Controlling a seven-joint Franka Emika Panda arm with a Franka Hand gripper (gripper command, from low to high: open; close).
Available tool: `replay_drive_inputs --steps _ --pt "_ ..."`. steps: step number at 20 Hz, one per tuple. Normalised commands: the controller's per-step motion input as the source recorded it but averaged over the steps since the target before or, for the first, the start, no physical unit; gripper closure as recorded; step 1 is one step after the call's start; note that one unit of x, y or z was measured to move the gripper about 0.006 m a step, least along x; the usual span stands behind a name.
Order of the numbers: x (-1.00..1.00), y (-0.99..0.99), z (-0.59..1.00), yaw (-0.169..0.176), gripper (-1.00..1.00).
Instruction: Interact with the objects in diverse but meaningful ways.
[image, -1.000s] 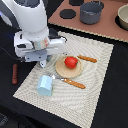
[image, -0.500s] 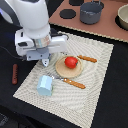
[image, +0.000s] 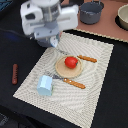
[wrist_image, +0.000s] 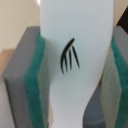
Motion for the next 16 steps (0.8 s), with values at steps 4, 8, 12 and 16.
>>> replay_drive_inputs --steps 4,8,12,16 --pt "0.83 0.72 0.36 0.000 1.00" --pt "0.99 0.55 0.26 0.000 1.00" --pt "1.00 0.39 0.14 0.000 1.00" --pt "0.97 0.25 0.04 -0.009 1.00"
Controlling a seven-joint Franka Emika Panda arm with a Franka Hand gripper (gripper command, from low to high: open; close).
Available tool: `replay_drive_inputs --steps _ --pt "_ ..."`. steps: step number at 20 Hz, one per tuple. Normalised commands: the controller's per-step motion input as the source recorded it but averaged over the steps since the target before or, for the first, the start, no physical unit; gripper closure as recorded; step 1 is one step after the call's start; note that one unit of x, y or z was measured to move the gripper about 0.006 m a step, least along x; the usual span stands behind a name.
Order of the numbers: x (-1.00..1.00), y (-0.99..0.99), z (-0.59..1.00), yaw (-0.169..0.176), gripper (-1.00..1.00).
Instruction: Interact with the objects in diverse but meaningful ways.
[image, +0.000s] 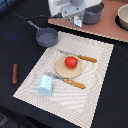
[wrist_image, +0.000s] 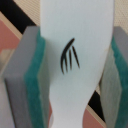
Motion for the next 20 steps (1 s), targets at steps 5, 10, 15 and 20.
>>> replay_drive_inputs --steps 5,10,15,20 --pt "0.80 0.10 0.00 -0.028 1.00" --pt "0.51 0.00 -0.20 -0.024 1.00" --pt "0.20 0.00 -0.45 -0.001 1.00" --pt "0.04 0.03 -0.52 0.002 1.00"
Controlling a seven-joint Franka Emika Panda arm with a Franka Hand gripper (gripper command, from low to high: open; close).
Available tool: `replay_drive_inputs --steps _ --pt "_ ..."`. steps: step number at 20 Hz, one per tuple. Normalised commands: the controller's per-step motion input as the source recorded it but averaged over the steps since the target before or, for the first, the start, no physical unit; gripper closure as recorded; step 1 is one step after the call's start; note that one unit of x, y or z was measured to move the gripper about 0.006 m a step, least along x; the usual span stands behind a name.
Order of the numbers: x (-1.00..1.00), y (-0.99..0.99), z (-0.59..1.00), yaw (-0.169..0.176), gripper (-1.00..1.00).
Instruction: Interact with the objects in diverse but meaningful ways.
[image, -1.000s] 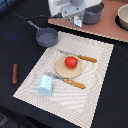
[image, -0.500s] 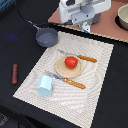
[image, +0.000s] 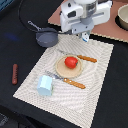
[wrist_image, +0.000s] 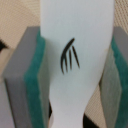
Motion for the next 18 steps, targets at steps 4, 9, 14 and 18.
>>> replay_drive_inputs --steps 4,9,14,18 --pt "0.00 0.00 -0.33 0.018 1.00" --pt "0.02 0.10 0.12 0.020 -1.00" --pt "0.19 0.30 0.93 0.000 -1.00" --pt "0.10 0.18 0.68 0.000 -1.00"
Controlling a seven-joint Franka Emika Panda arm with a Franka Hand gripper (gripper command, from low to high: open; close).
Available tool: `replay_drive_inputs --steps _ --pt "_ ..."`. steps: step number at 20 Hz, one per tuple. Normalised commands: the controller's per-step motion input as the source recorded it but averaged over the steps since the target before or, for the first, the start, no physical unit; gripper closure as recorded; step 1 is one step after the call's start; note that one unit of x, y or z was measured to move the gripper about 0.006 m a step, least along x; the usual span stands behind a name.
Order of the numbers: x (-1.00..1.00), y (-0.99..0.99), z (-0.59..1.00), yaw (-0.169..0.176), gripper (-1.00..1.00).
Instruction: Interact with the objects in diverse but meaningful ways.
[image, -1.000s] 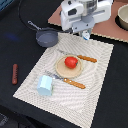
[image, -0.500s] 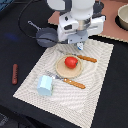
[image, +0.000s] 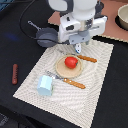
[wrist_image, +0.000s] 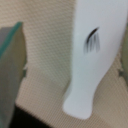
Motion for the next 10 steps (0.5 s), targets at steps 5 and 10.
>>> replay_drive_inputs --steps 5,10 --pt "0.09 -0.17 0.93 0.001 -1.00" --pt "0.25 -0.65 0.55 0.016 -1.00"
